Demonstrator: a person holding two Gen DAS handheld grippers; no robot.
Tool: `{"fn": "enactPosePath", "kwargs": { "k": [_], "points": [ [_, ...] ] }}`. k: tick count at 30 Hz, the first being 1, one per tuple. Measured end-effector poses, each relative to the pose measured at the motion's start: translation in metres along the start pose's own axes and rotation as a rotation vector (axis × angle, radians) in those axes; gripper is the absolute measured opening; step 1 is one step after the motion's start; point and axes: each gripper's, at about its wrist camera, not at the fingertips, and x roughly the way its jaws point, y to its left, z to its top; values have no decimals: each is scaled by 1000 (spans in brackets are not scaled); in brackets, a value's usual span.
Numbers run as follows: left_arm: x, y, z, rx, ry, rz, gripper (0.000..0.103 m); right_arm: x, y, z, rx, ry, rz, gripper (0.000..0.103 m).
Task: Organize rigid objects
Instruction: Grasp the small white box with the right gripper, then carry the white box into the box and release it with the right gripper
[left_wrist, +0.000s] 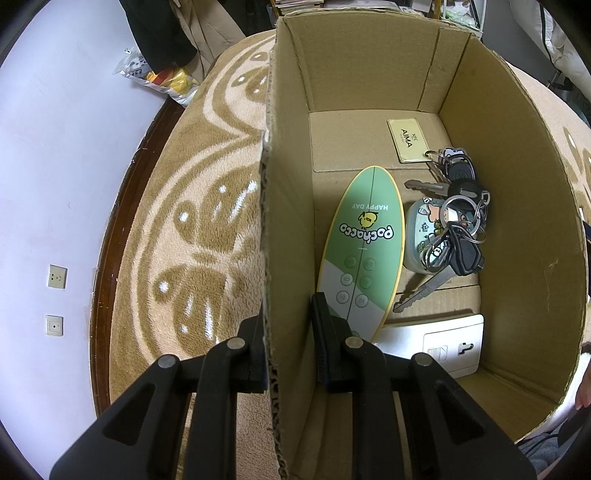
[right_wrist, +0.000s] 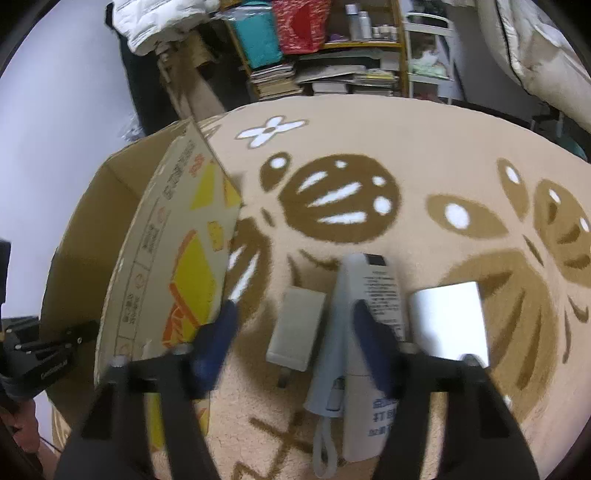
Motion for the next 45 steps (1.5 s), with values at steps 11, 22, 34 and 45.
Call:
{"fn": "enactPosePath", "kwargs": {
  "k": [11,22,34,45],
  "points": [
    [0,0,0,3,1,4,20,7,4,-2,-15,-10,-17,24],
    [0,-2,-1,5,2,7,20,-70,42,15,-95,-289,36,24],
    [0,-2,-1,8,1,9,20,-84,94,9,-224,-313,144,24],
    [-1,-2,-1,8,1,8,20,-61,100,-3,-259,-240,135,24]
  ]
}}
